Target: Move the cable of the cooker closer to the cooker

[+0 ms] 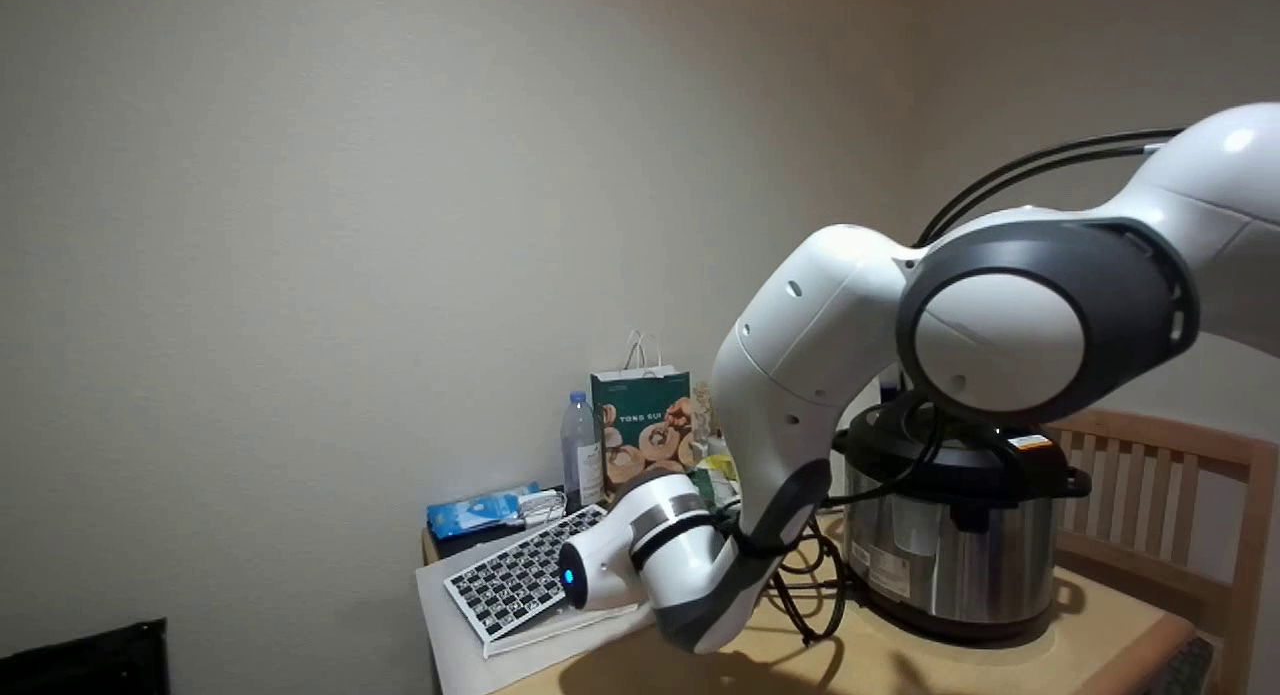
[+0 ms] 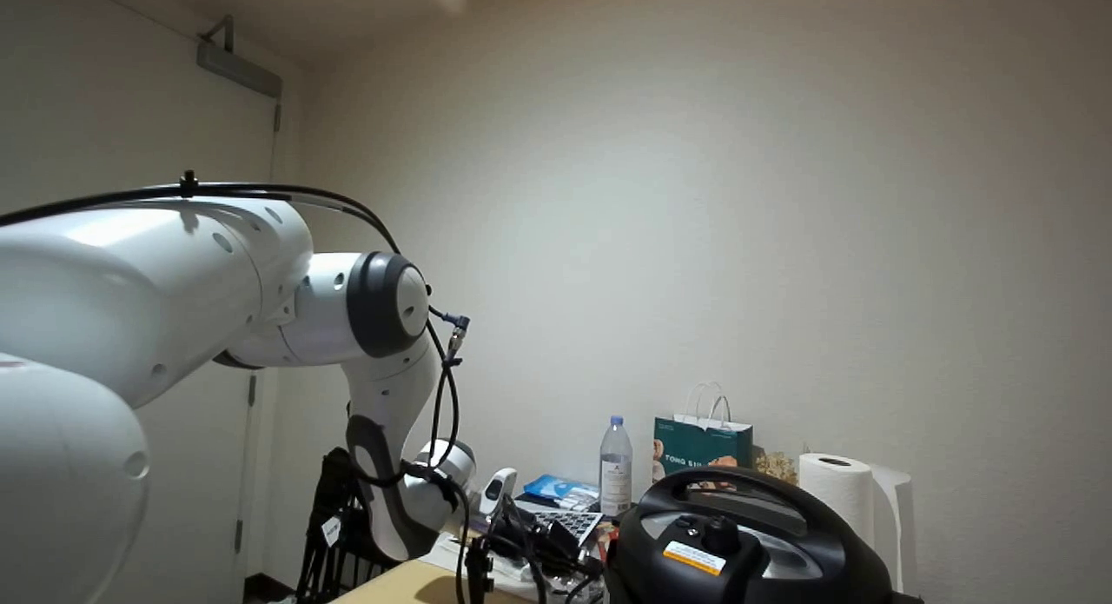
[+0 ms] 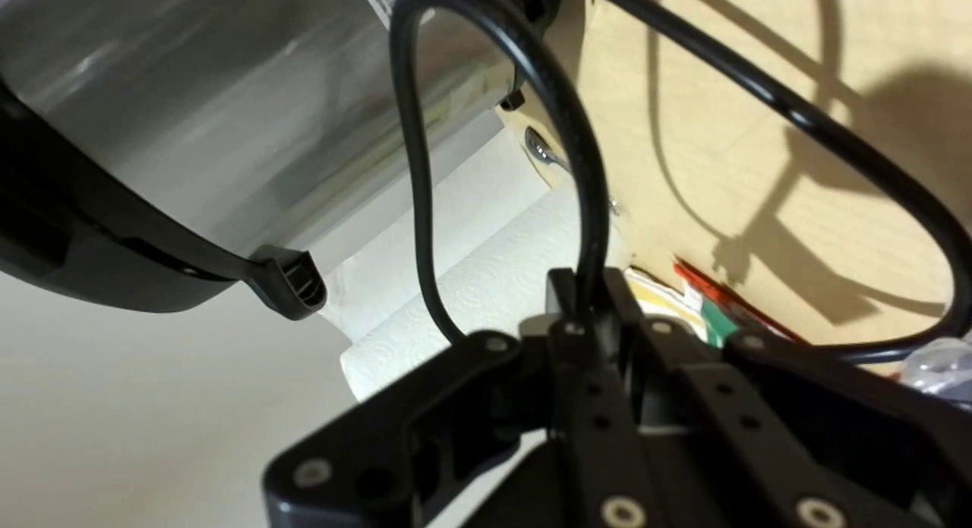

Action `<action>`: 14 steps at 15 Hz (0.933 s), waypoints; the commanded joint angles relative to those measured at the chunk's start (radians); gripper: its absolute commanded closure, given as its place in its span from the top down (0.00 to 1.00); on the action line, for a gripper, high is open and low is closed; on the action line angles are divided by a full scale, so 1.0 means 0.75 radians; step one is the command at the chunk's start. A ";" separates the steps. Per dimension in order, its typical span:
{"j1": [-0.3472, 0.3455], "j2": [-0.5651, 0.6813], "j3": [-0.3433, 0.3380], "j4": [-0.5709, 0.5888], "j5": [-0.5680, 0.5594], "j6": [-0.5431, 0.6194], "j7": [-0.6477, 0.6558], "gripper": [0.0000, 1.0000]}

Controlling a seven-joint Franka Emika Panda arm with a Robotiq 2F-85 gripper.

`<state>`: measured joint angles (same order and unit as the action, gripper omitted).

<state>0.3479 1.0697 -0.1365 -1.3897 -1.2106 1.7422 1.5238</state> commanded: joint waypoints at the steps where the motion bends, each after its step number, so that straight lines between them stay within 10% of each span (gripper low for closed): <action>1: 0.024 0.110 -0.011 0.118 -0.100 -0.177 0.154 0.40; 7: -0.002 0.203 0.039 0.274 -0.077 -0.419 0.177 0.70; 14: 0.005 0.024 0.105 0.142 -0.123 -0.334 0.136 1.00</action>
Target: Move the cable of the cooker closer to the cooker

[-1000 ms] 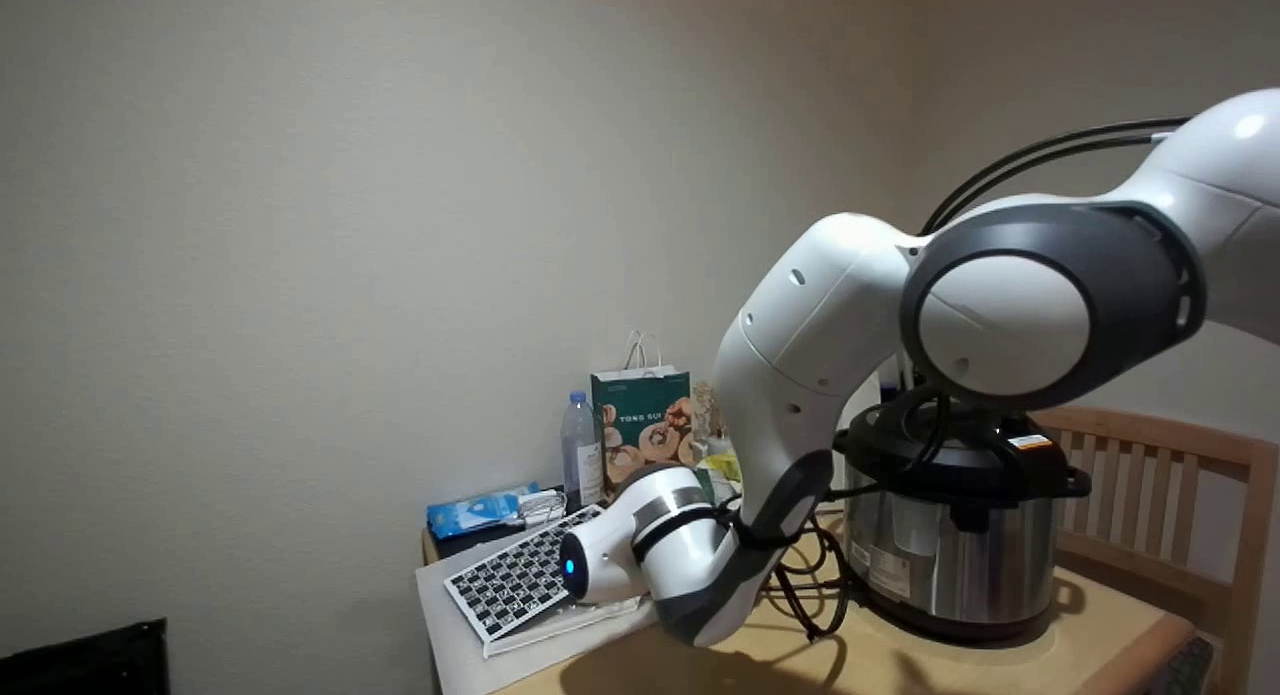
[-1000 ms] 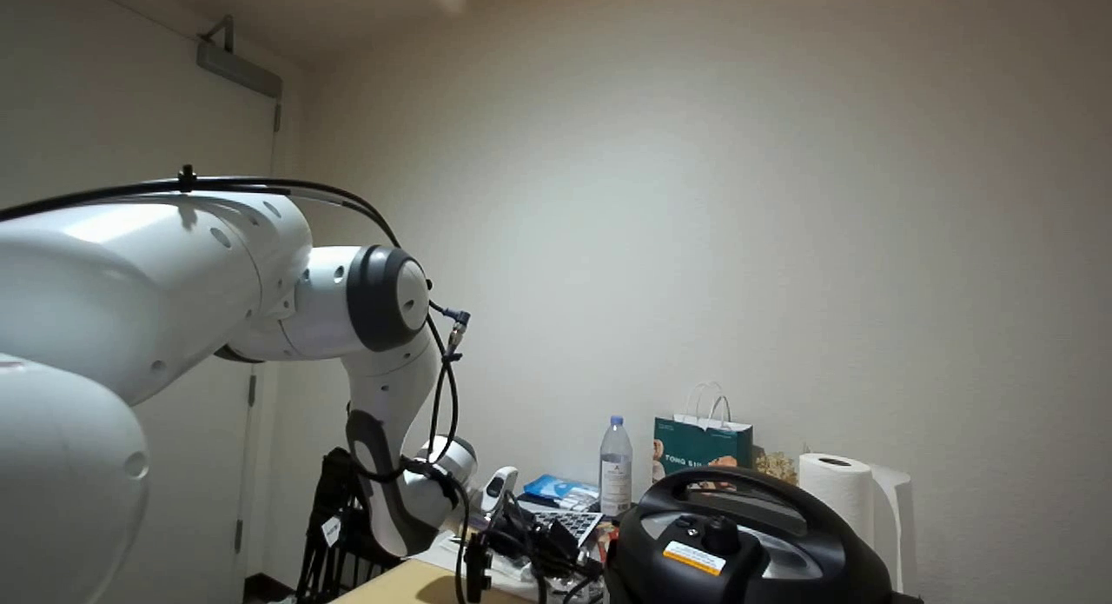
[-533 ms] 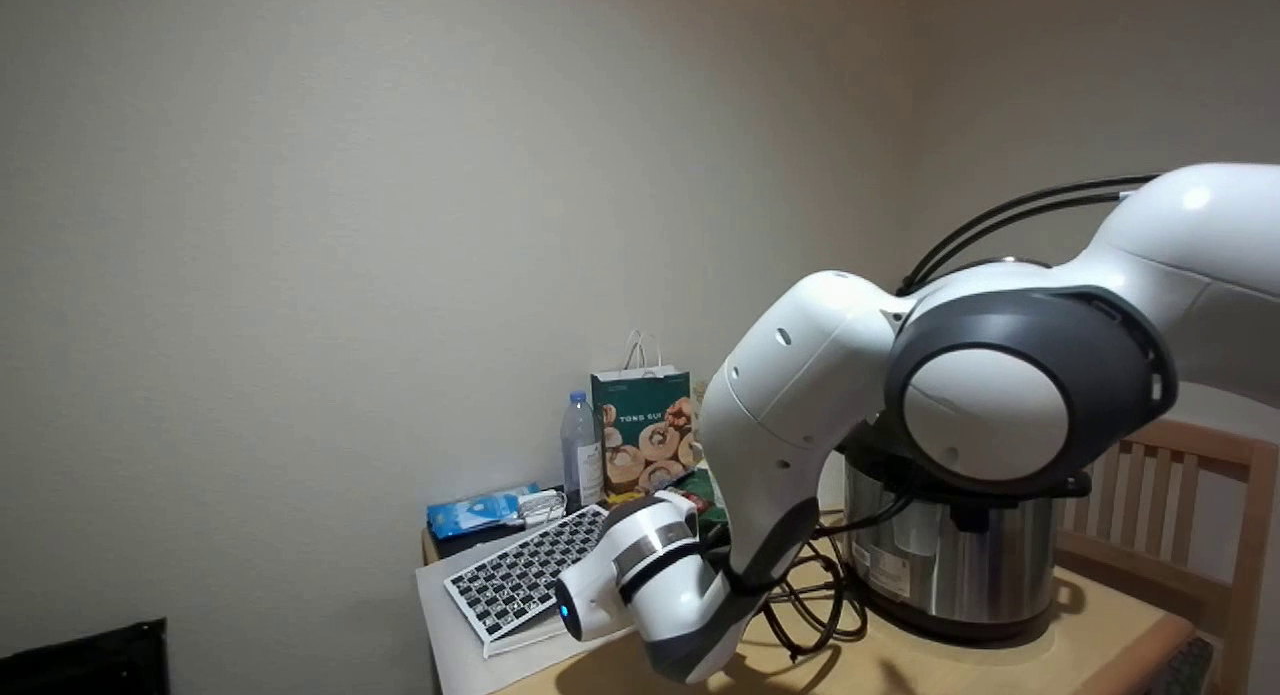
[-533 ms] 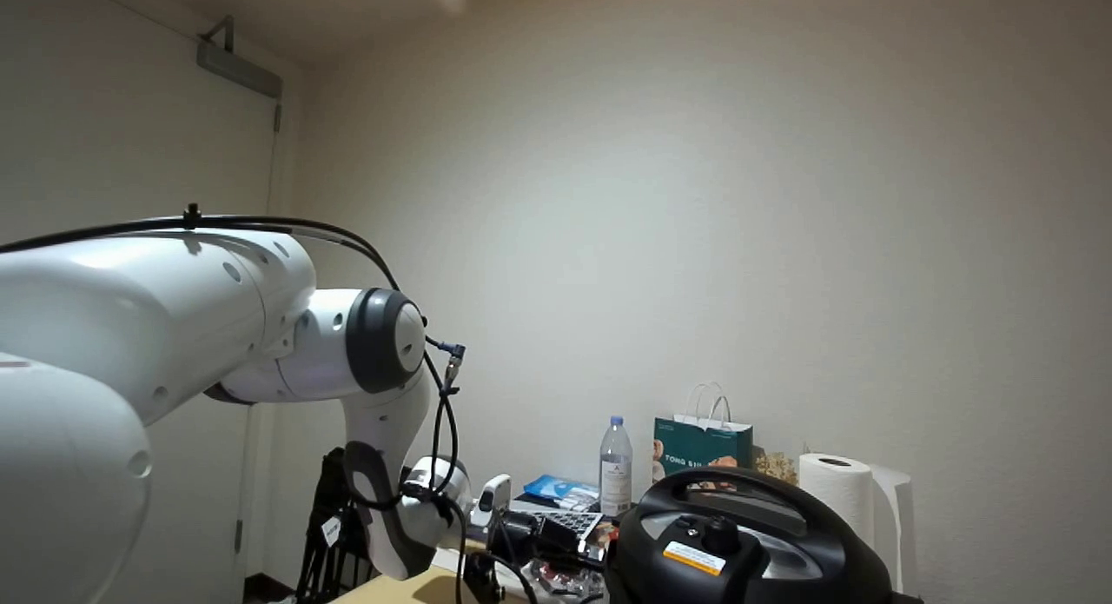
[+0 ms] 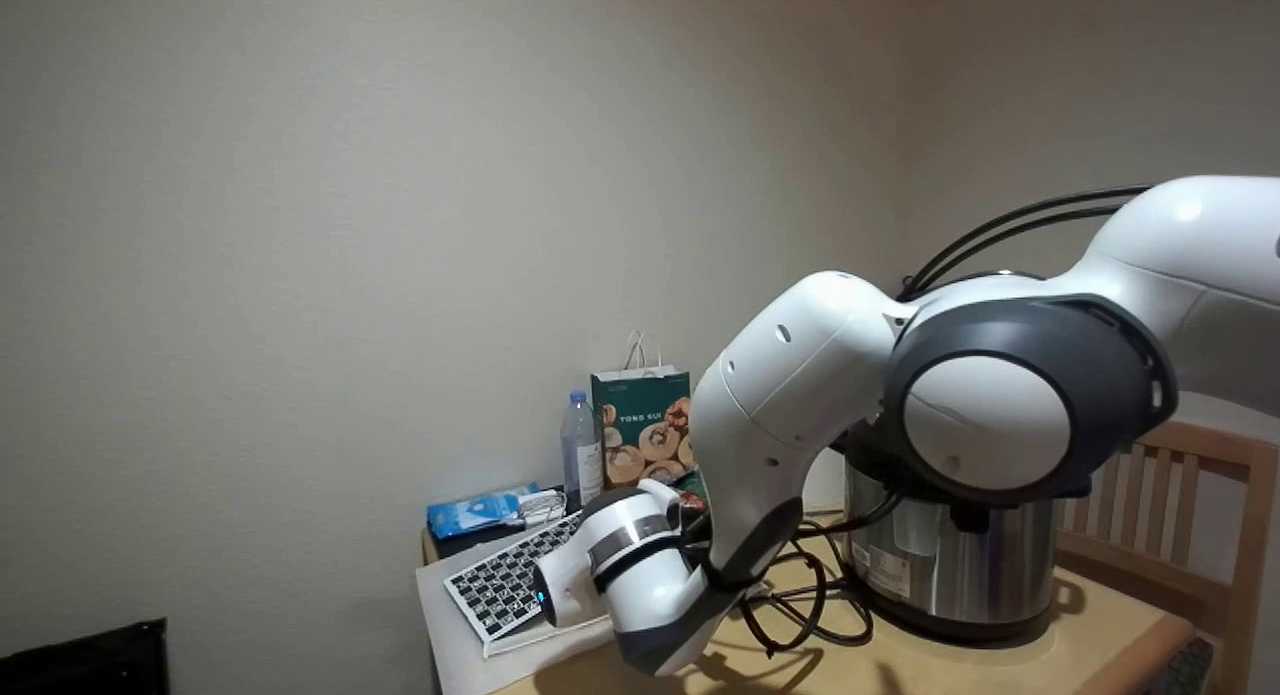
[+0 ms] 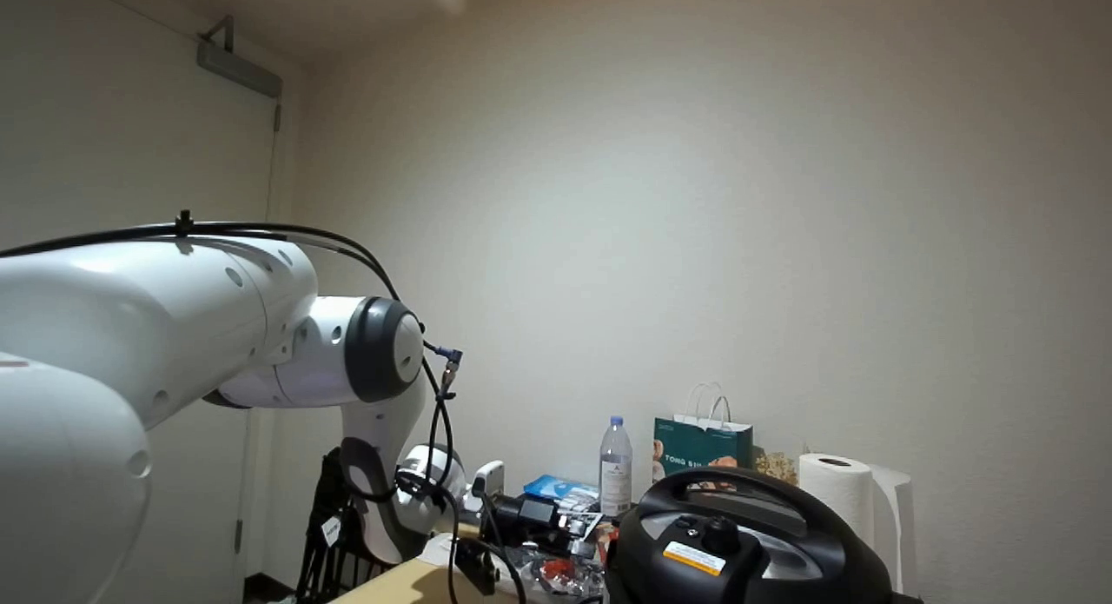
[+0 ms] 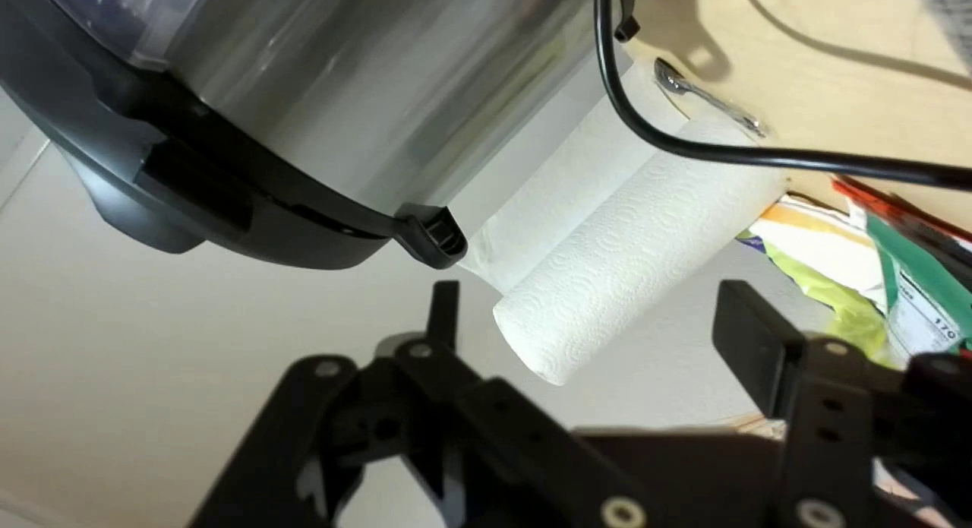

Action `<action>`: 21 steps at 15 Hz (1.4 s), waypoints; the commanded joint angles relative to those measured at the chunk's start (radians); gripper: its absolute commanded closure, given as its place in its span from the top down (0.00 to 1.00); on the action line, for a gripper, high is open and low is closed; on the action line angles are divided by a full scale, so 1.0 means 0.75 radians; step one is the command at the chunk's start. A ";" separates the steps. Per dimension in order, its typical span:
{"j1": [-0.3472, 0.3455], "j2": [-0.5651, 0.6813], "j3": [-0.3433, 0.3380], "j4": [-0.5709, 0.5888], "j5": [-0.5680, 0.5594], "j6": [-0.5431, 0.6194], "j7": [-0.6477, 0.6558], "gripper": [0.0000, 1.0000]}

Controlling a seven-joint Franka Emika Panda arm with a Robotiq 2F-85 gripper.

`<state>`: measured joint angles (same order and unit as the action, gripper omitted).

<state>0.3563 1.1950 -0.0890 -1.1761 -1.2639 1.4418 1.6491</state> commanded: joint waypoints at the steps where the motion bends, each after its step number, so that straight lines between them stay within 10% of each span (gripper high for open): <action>1: -0.010 -0.015 0.033 0.003 -0.025 -0.003 -0.004 0.92; 12: -0.105 -0.248 0.219 -0.223 0.260 0.104 -0.008 1.00; 18: -0.043 -0.155 0.160 -0.109 0.243 0.072 -0.006 1.00; 21: -0.094 -0.302 0.226 -0.262 0.261 0.300 -0.003 1.00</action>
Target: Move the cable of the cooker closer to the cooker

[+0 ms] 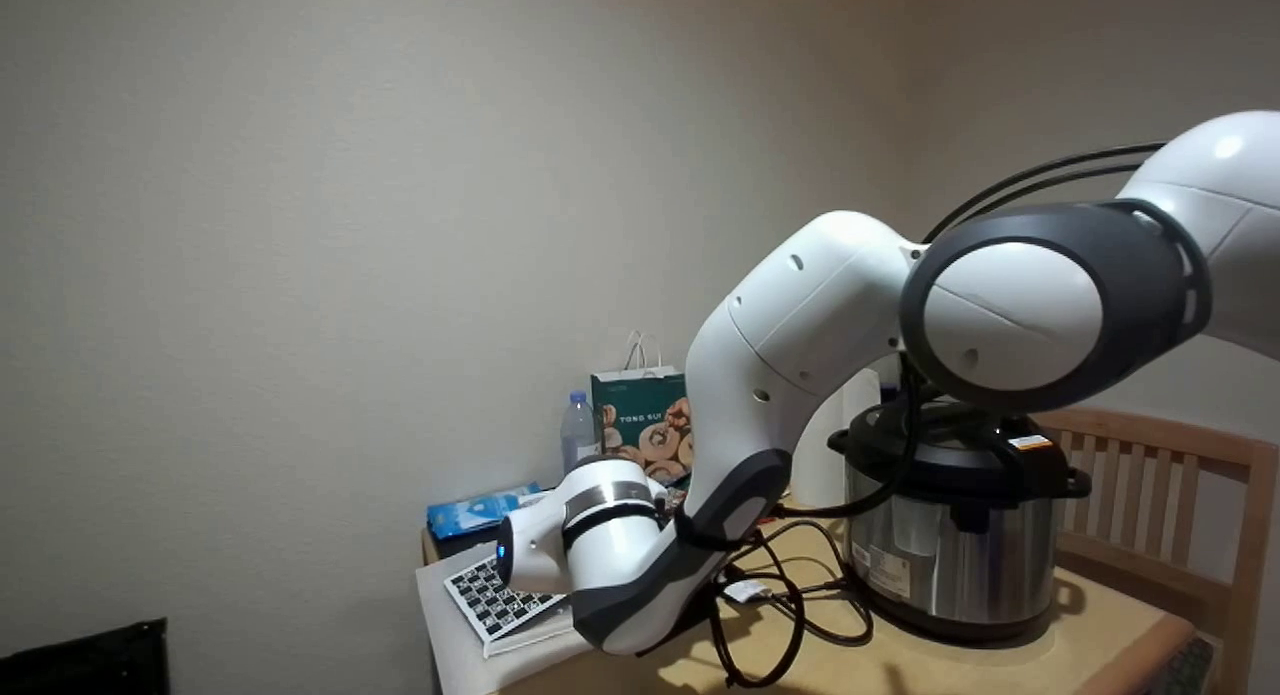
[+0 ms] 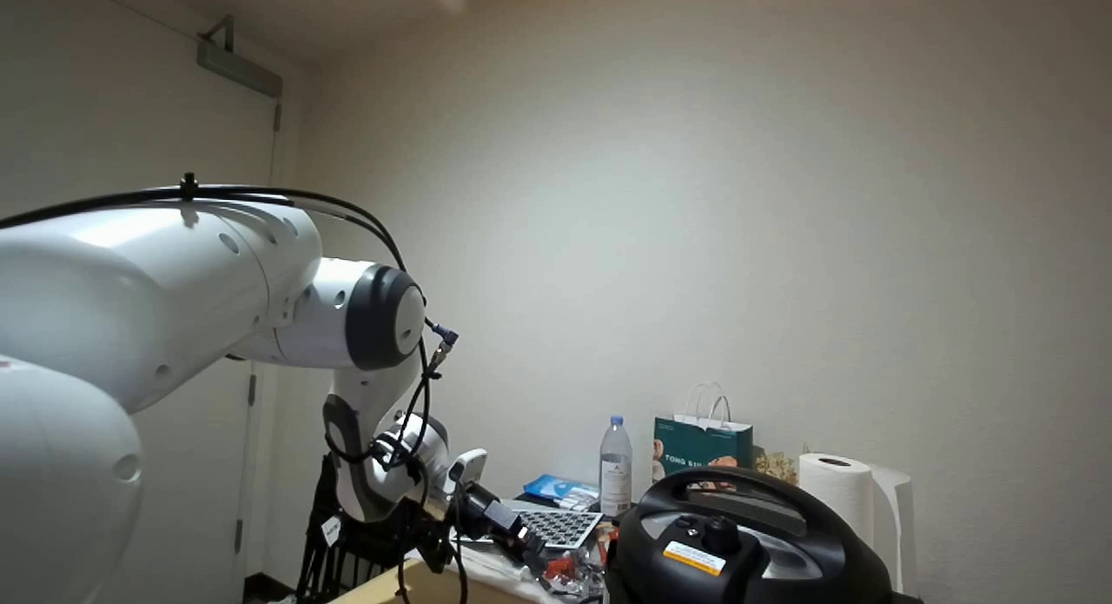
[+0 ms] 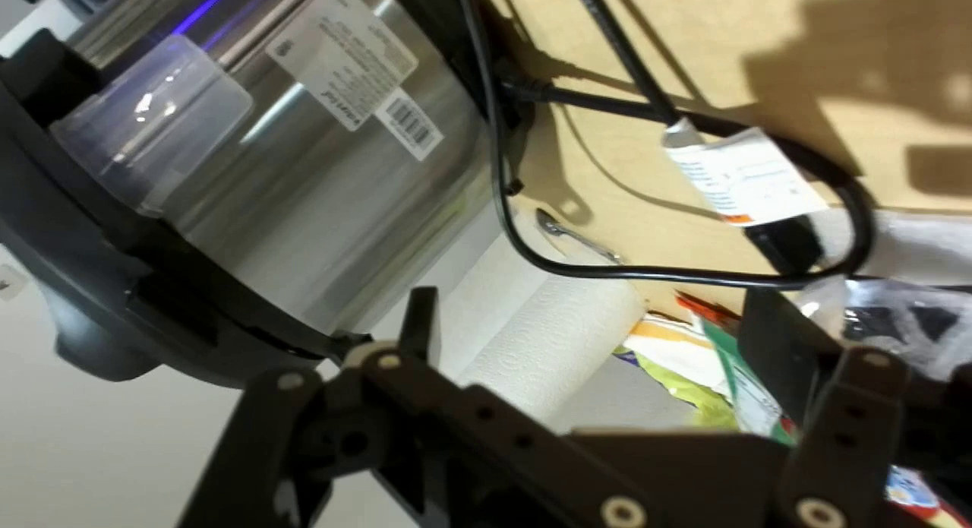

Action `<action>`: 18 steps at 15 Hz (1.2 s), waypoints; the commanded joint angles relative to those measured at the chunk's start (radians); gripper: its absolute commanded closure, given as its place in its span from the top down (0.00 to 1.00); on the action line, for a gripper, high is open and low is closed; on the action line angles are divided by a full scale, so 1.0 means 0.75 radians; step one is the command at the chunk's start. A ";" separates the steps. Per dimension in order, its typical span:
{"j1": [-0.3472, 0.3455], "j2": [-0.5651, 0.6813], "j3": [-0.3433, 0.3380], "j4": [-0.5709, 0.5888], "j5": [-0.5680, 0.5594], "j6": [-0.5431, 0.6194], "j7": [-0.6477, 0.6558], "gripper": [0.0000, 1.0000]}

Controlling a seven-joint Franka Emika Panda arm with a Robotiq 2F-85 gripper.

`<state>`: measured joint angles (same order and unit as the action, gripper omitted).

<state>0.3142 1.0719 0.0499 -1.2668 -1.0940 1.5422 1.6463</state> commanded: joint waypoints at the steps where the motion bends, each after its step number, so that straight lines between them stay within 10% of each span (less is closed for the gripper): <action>1: -0.045 -0.198 0.046 -0.207 0.030 0.244 0.021 1.00; 6: -0.111 -0.462 0.061 -0.467 0.075 0.577 0.089 1.00; 14: -0.052 -0.431 0.007 -0.412 0.076 0.480 0.138 1.00; 18: -0.143 -0.556 0.063 -0.498 0.347 0.510 0.057 1.00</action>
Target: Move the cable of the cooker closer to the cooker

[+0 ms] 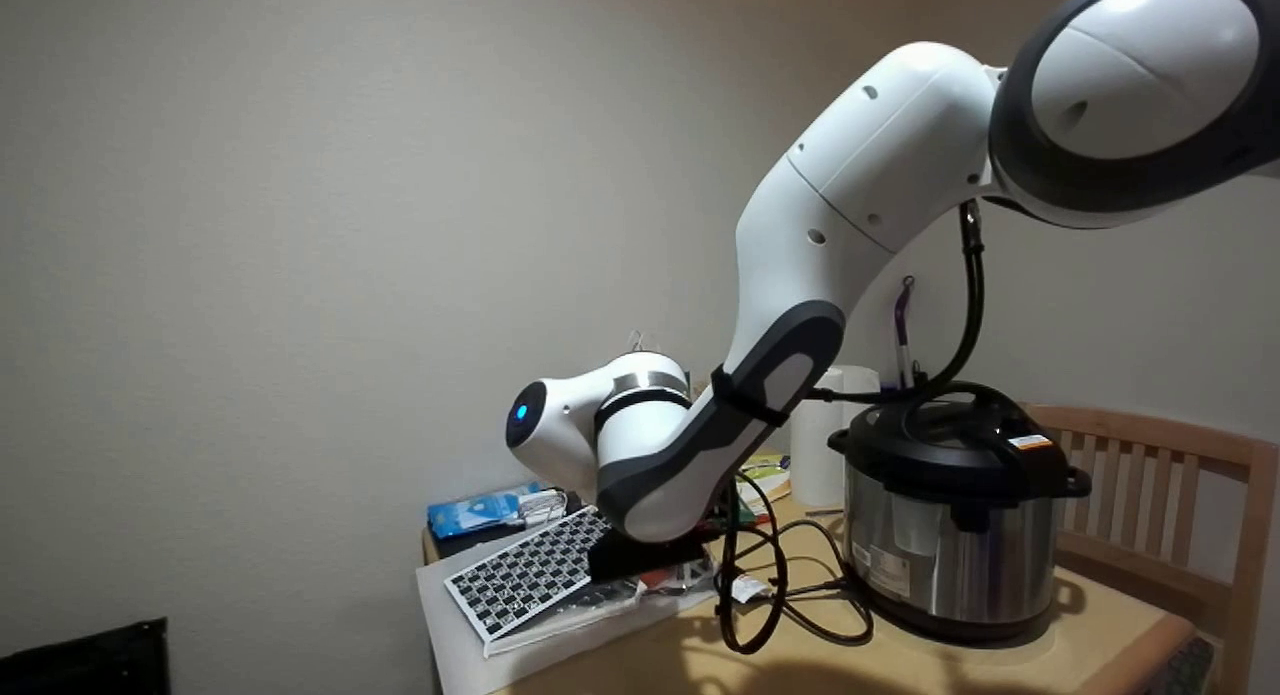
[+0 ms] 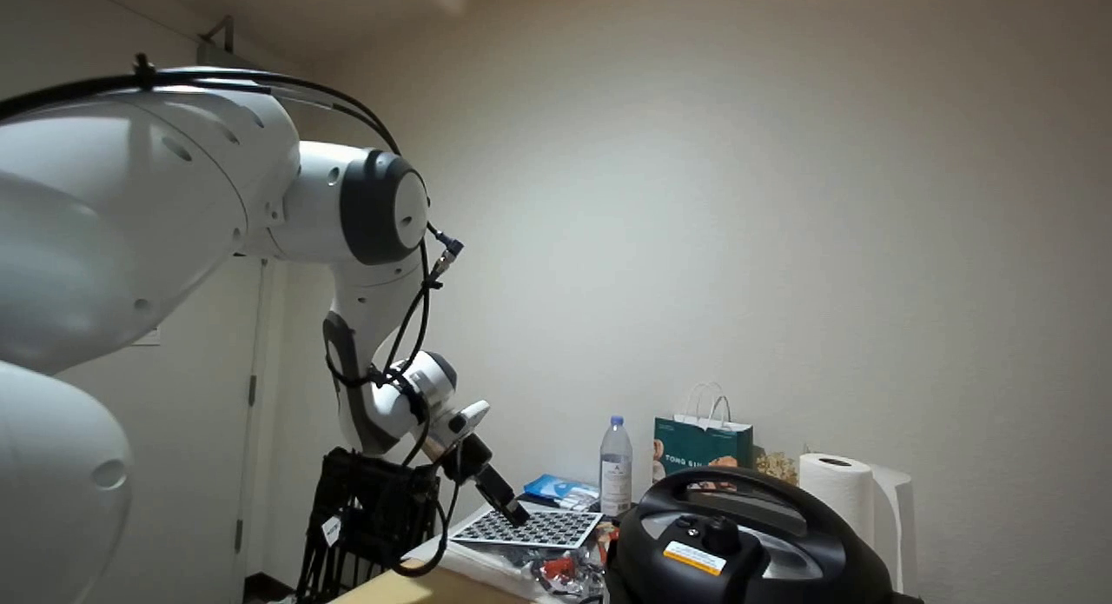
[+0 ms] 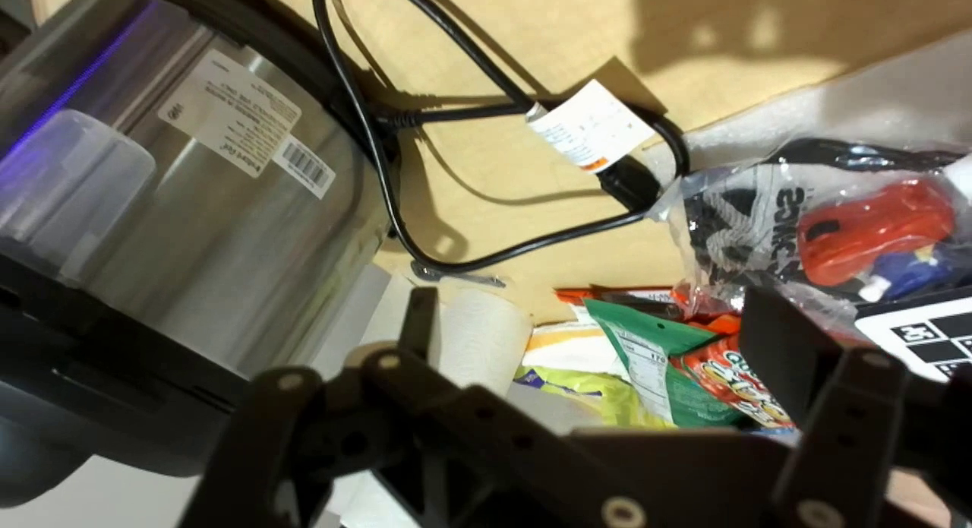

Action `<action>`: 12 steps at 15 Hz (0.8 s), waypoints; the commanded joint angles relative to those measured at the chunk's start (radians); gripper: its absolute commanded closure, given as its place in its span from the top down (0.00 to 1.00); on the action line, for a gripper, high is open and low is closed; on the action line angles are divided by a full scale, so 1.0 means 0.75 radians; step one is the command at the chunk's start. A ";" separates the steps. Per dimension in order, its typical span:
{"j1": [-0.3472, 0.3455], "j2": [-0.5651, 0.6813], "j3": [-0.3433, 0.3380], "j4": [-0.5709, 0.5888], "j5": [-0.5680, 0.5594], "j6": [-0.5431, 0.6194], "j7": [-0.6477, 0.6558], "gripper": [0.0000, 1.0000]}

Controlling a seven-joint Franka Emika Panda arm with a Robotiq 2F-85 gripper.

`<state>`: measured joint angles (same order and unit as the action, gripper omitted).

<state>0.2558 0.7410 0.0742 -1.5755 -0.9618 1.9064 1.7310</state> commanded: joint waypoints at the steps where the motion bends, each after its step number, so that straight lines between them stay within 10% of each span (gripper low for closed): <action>1: -0.070 -0.150 0.018 -0.115 0.241 0.006 -0.028 1.00; 5: -0.076 -0.235 -0.064 -0.172 0.463 -0.105 0.049 1.00; 12: -0.040 -0.191 -0.146 -0.118 0.400 -0.112 0.127 1.00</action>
<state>0.2202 0.5968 -0.0294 -1.6669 -0.6663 1.8233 1.8289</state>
